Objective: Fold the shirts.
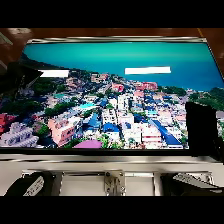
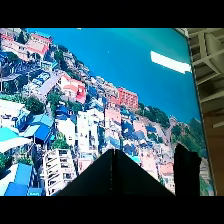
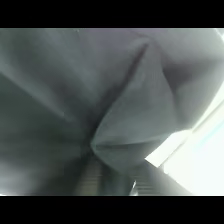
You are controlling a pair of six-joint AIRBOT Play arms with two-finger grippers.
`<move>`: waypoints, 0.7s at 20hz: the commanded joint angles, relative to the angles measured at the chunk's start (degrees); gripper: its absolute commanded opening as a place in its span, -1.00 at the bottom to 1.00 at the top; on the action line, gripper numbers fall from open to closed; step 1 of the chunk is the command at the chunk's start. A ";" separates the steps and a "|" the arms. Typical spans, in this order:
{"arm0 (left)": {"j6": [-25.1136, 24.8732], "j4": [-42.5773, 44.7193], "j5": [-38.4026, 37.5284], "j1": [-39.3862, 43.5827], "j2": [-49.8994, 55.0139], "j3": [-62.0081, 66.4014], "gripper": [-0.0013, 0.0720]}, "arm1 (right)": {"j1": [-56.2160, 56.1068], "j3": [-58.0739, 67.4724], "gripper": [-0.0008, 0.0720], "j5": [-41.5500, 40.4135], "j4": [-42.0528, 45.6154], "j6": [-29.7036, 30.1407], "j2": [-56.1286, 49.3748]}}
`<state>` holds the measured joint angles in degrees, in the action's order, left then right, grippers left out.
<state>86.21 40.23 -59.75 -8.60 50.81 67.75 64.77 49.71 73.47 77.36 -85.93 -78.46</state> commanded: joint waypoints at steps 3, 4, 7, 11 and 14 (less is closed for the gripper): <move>-1.16 0.04 0.15 0.17 0.09 -0.02 -0.86 | 0.11 1.09 0.65 3.61 12.66 -0.57 4.22; -1.60 0.04 0.13 0.17 0.11 -0.02 -0.86 | 0.11 3.15 0.65 5.33 16.17 -1.38 5.66; -1.75 0.04 0.15 0.17 0.24 -0.02 -0.86 | 0.02 14.38 0.64 8.63 17.97 -5.01 9.79; -5.16 1.92 -3.93 2.08 4.59 0.83 -0.86 | -6.32 29.97 0.64 -2.93 -10.32 1.92 13.53; 0.90 20.35 -12.28 12.39 13.27 6.01 -0.86 | -22.36 34.25 0.64 -2.73 -19.61 7.13 14.51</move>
<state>83.11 46.89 -65.36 -2.79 58.08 70.46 53.52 78.13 72.84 70.15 -83.96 -65.41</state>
